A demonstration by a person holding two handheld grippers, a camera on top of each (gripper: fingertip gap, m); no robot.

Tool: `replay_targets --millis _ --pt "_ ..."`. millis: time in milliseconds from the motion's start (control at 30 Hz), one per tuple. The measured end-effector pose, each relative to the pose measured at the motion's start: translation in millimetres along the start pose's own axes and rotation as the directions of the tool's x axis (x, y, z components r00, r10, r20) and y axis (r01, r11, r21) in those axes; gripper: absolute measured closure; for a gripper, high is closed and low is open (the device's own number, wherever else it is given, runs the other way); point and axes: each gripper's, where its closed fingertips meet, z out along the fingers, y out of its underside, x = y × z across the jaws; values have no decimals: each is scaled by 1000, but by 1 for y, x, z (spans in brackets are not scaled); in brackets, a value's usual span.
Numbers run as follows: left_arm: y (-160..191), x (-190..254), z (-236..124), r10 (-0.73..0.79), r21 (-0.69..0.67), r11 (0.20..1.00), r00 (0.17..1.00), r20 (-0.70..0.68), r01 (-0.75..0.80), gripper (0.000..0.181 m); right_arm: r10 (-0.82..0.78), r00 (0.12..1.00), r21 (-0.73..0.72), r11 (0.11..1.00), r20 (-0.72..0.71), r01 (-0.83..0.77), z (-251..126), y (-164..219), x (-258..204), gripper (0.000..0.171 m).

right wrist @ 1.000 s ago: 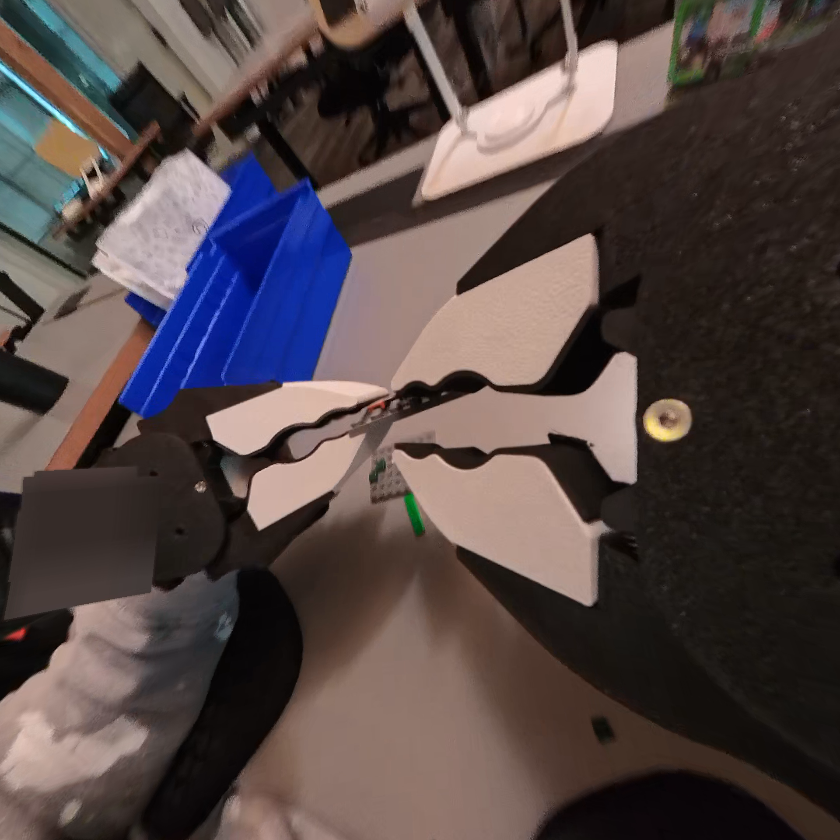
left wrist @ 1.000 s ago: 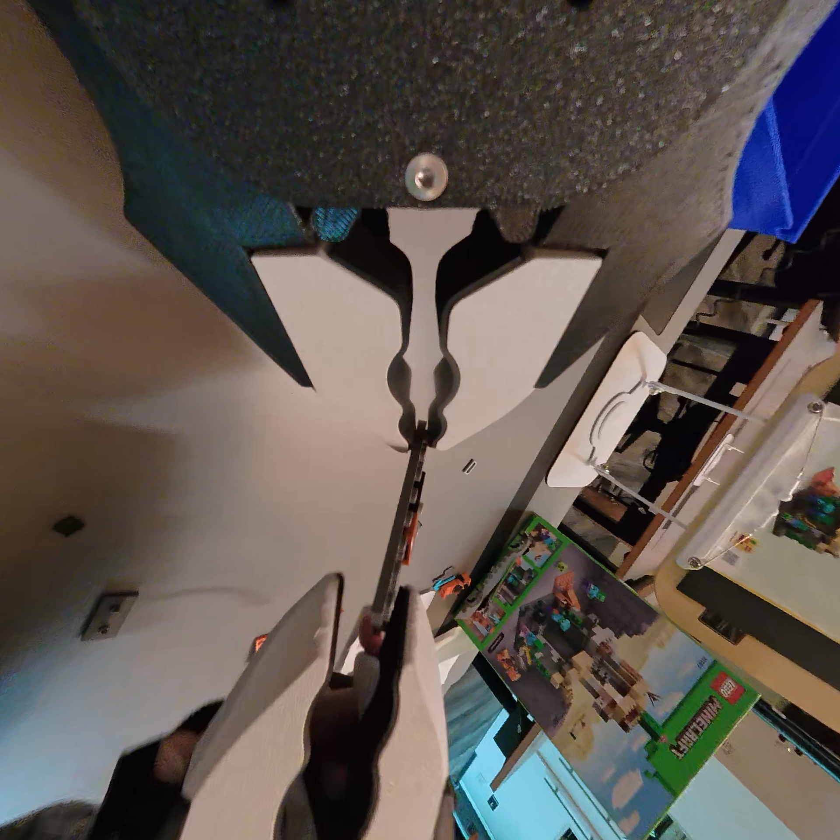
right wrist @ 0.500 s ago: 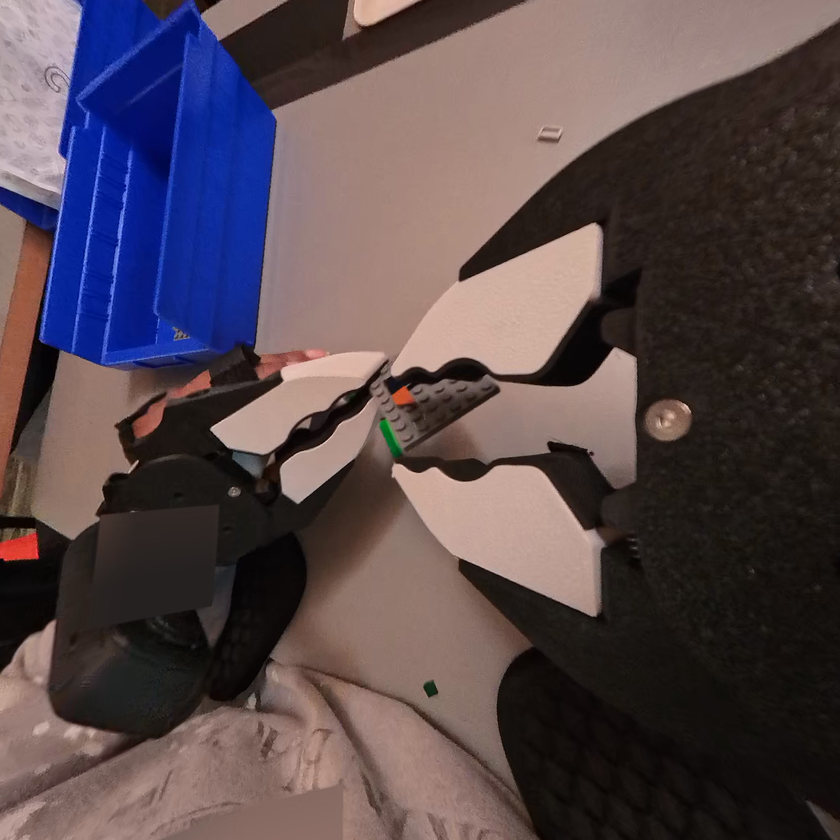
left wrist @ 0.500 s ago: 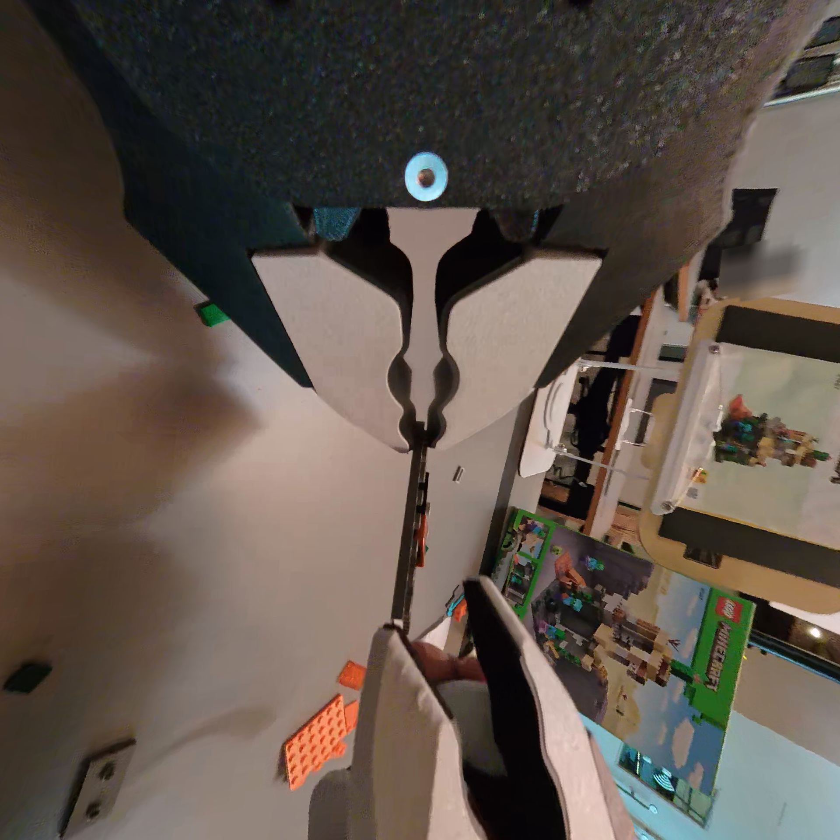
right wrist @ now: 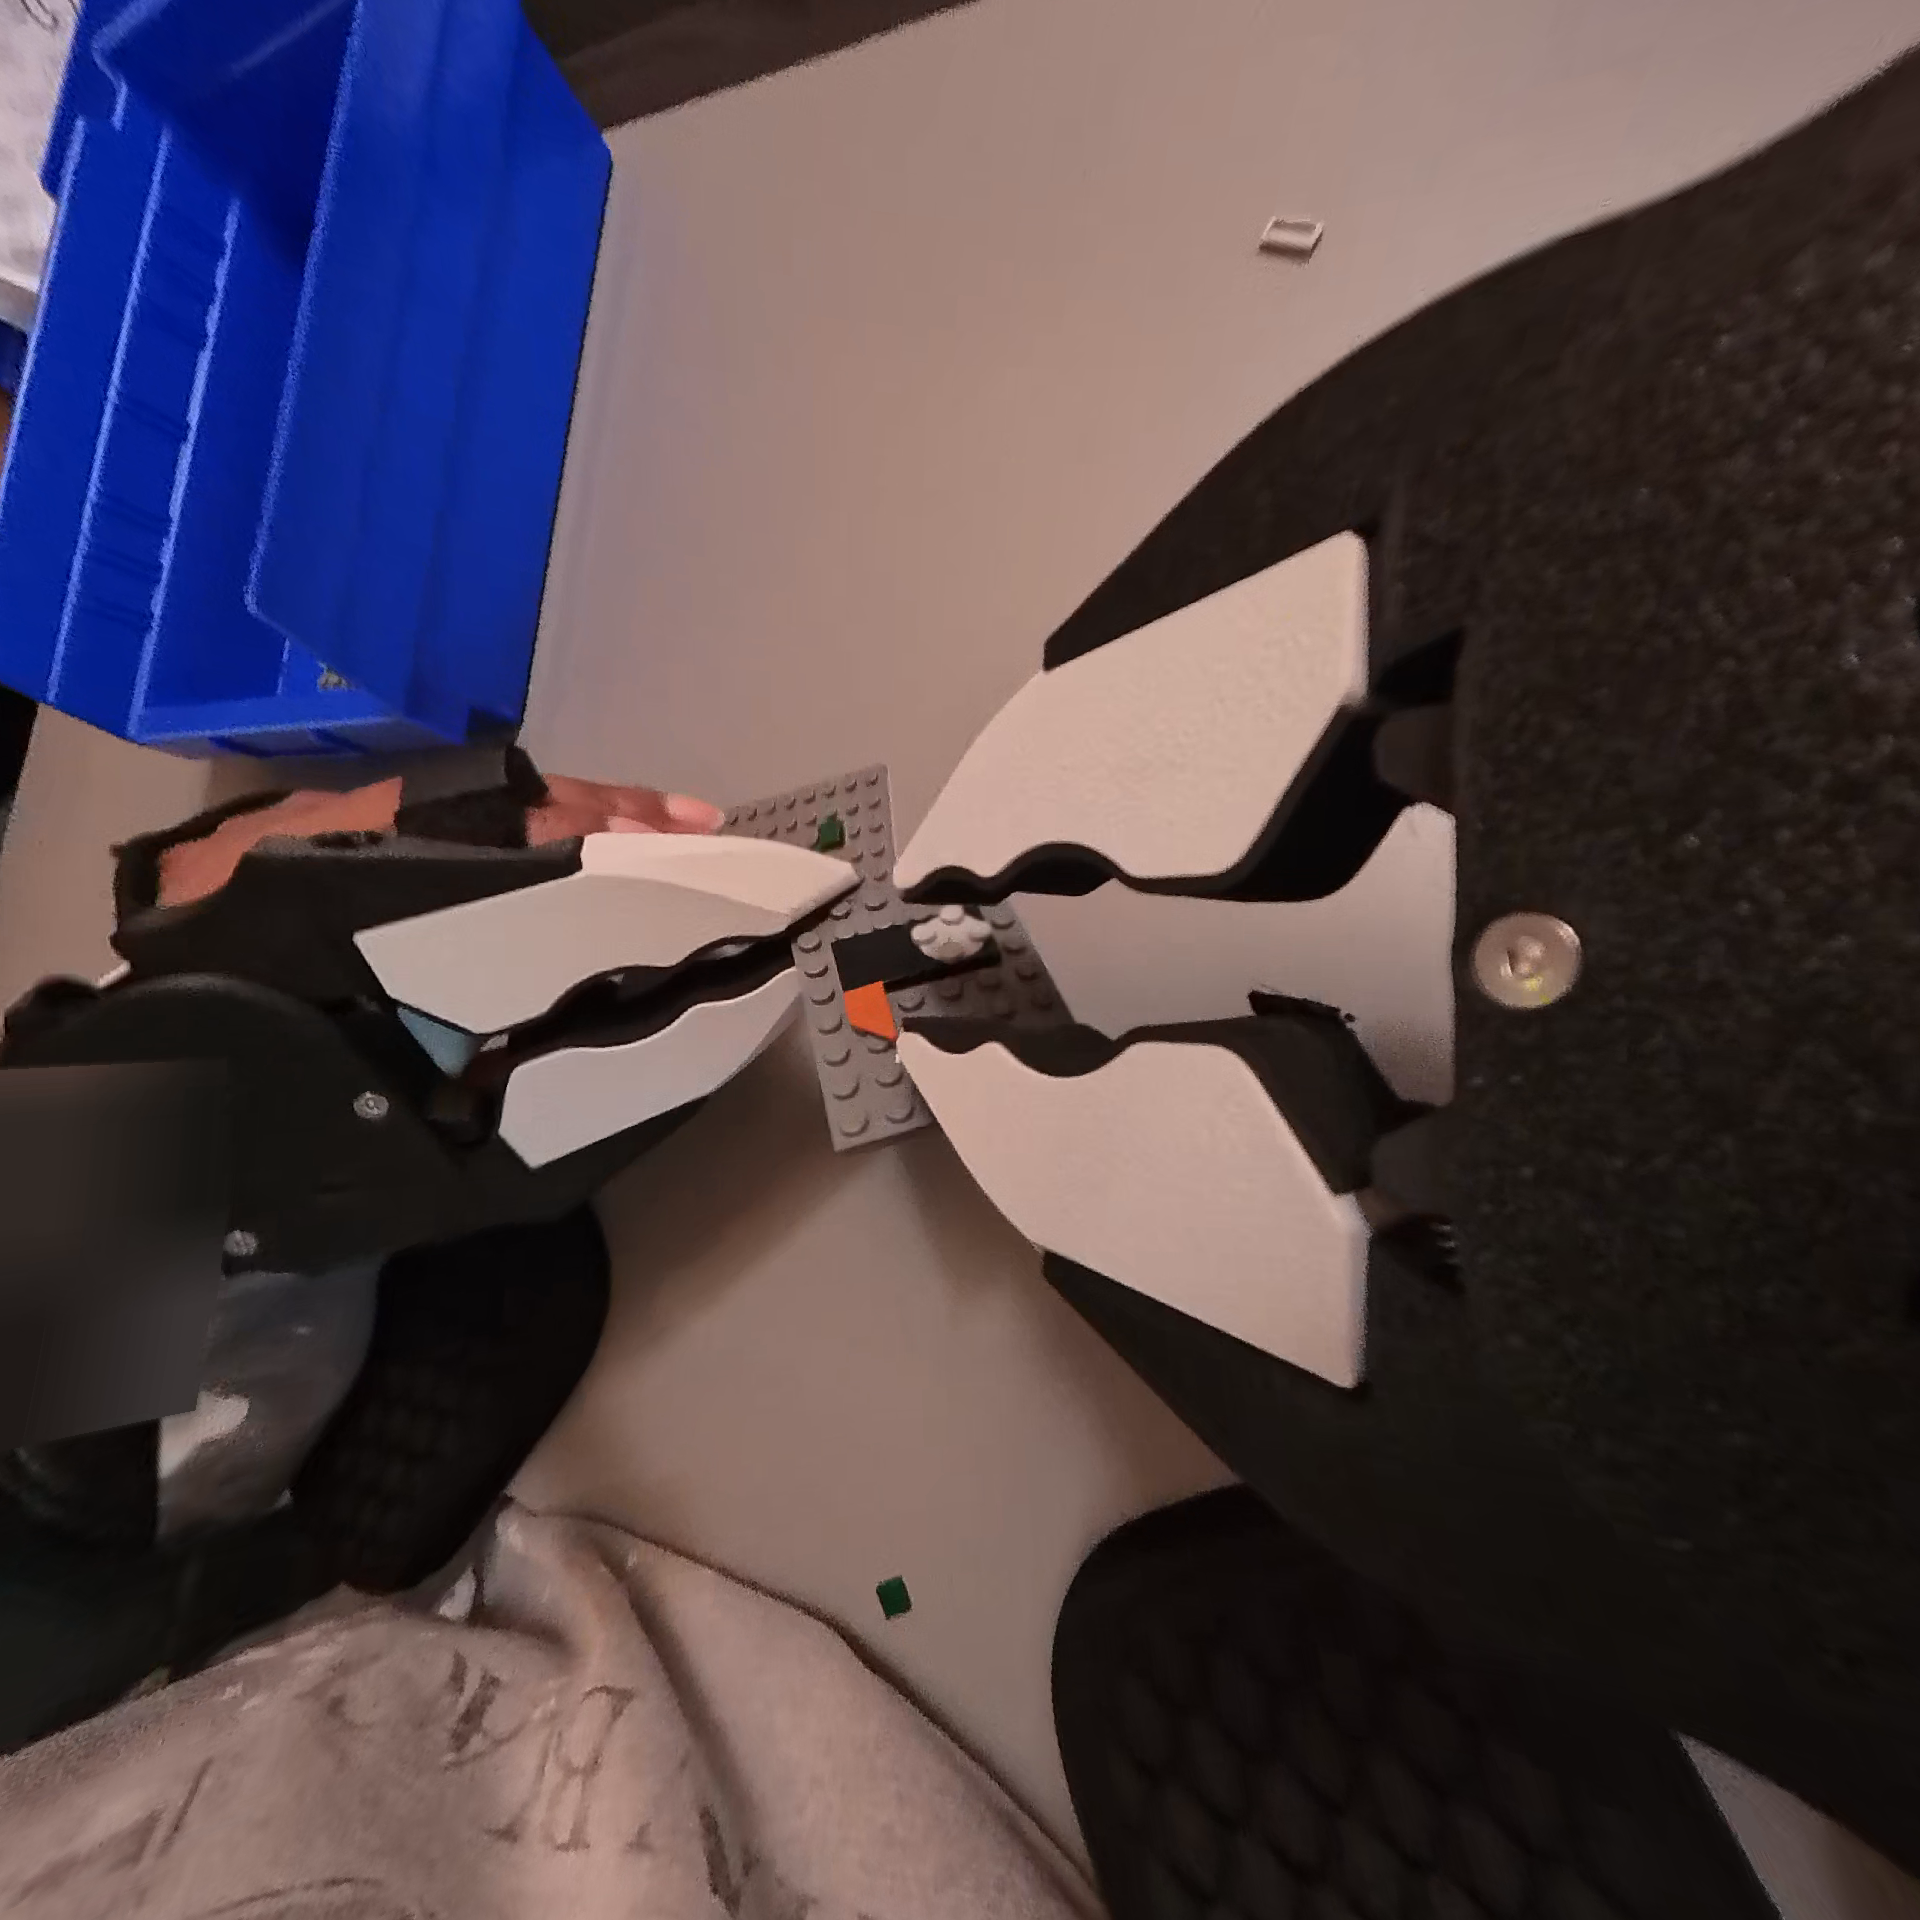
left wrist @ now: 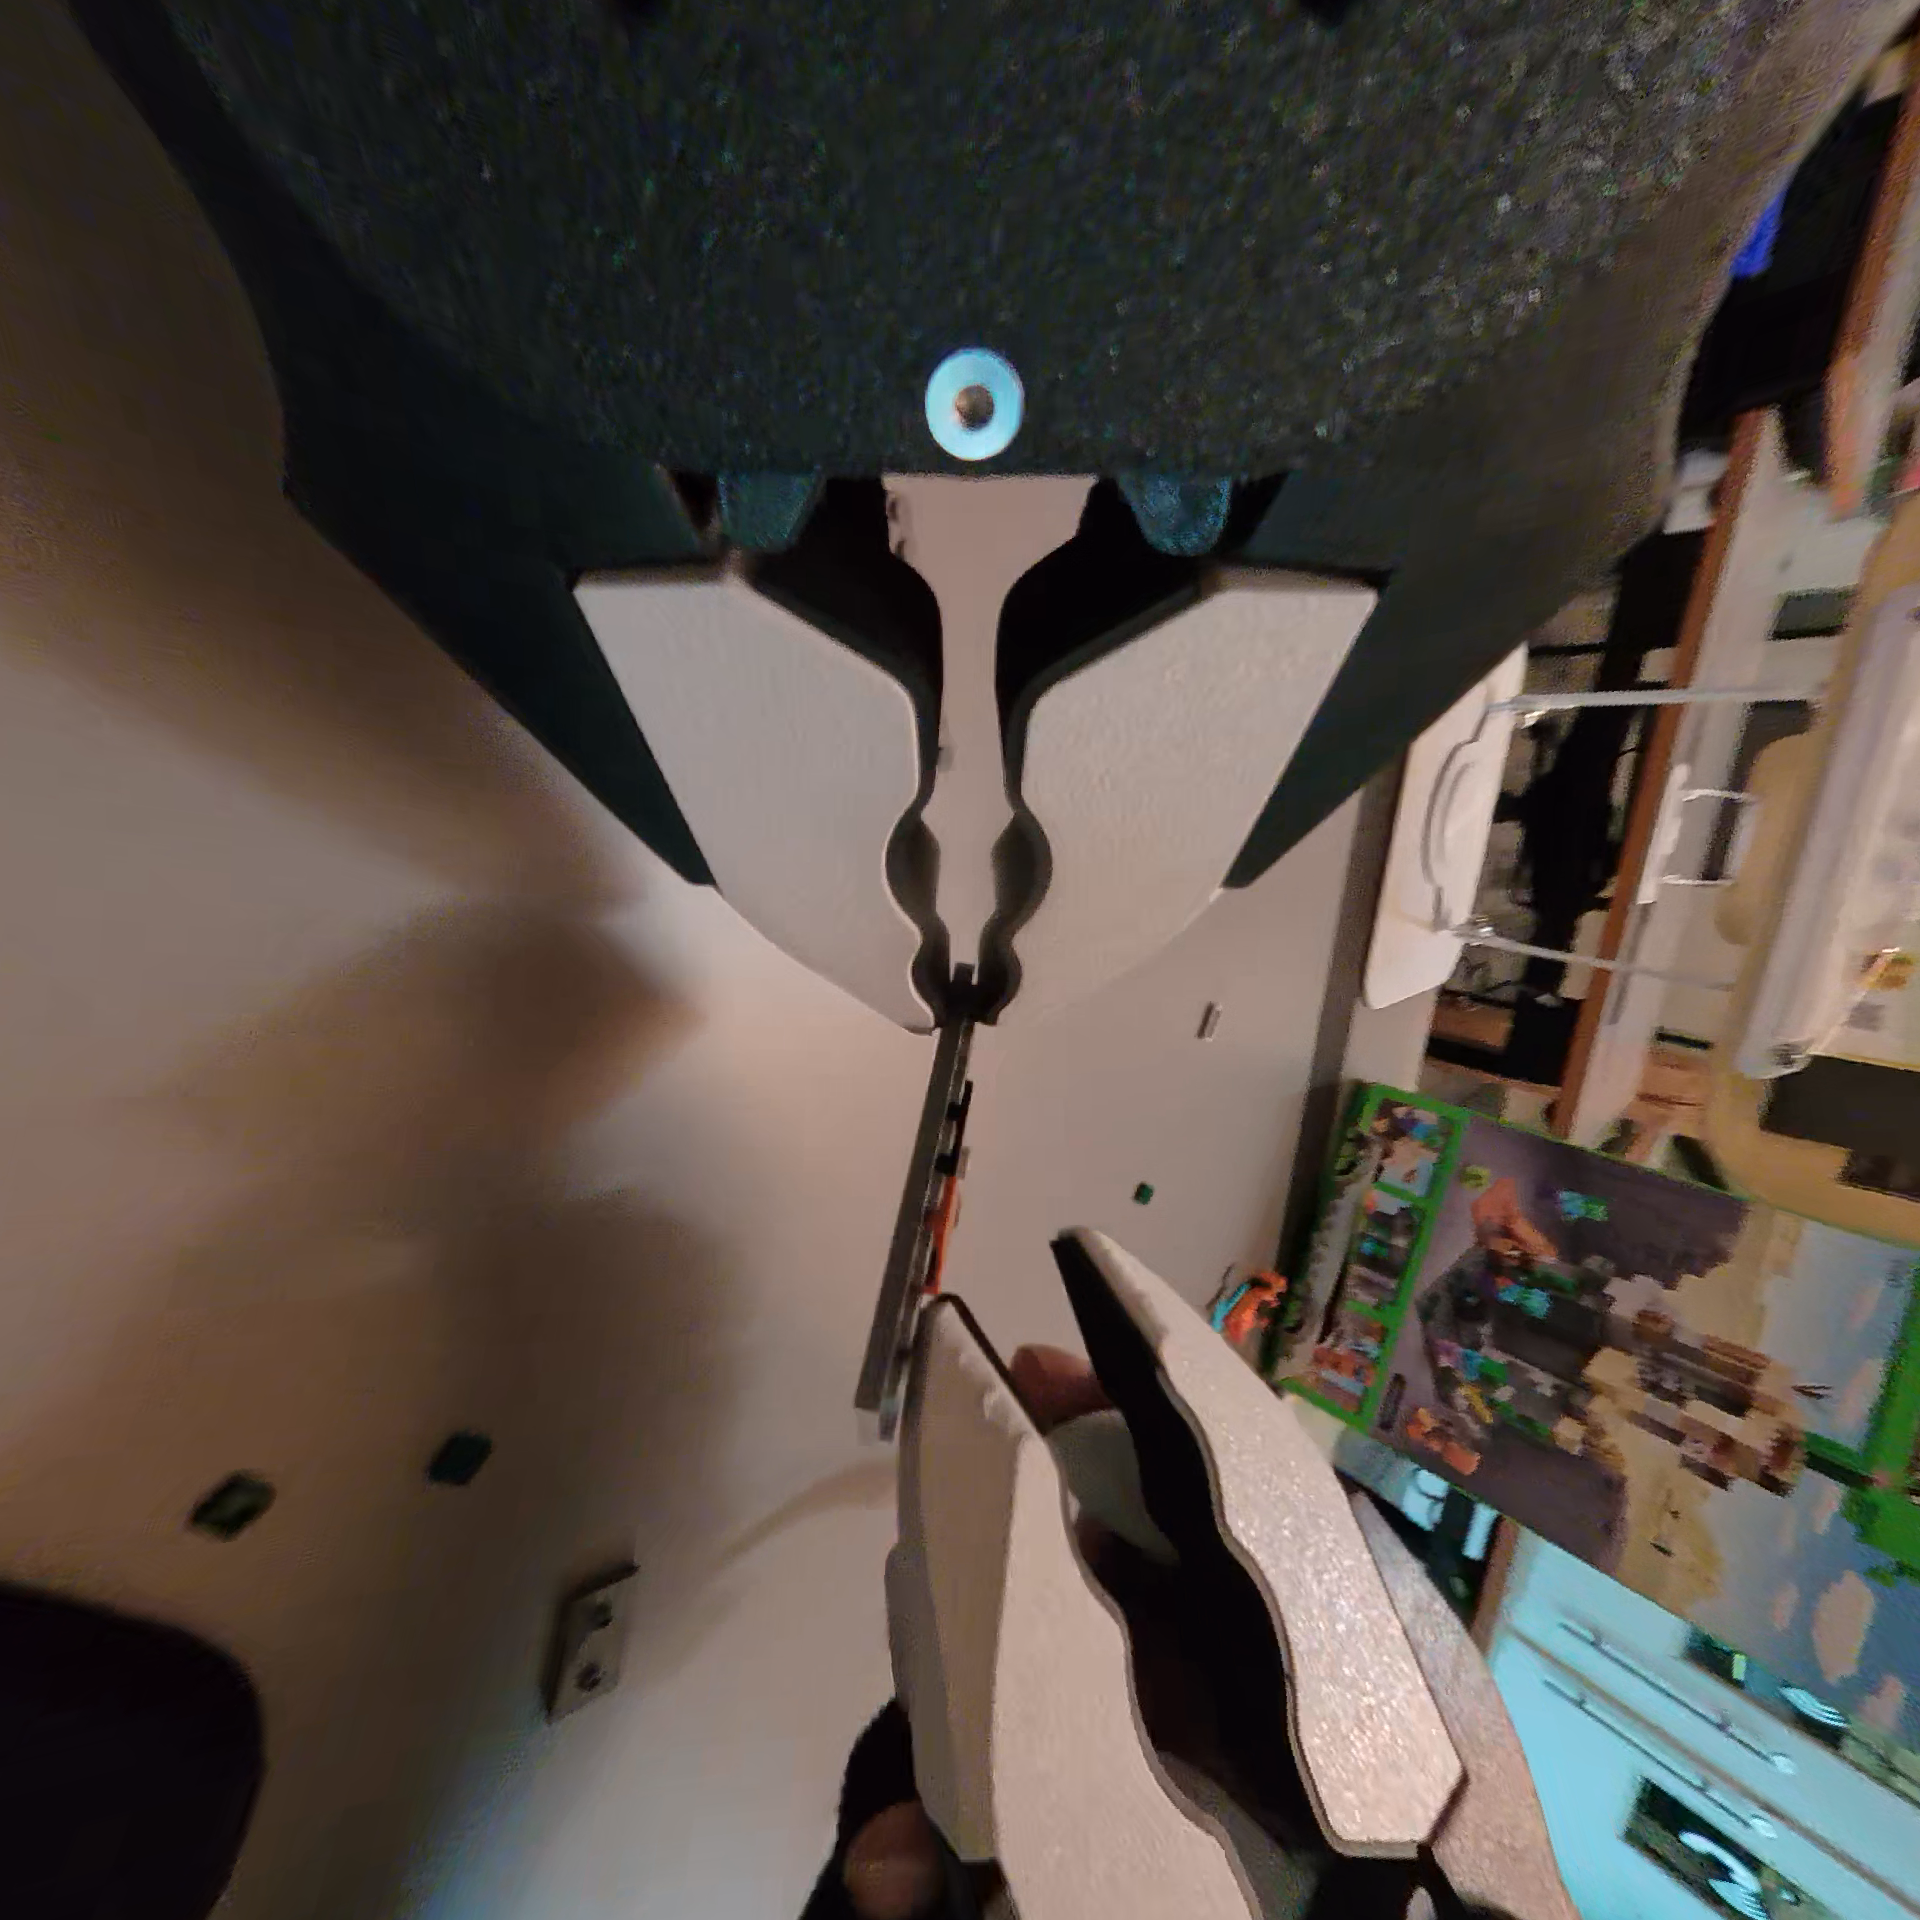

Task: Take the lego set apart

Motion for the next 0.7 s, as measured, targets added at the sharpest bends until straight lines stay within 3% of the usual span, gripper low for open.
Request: replay_targets --millis 300,567,700 --pt "-15 20 -6 -232 90 961 936 -265 263 175 -1 991 60 998 132 -7 1 -6 -20 150" --pt "-27 39 -14 -365 80 877 767 -528 473 174 -19 975 113 994 222 -7 5 -16 -37 149" --pt "-23 36 -14 -350 96 884 784 -512 457 175 -2 983 93 996 185 -15 -1 -13 -27 142"
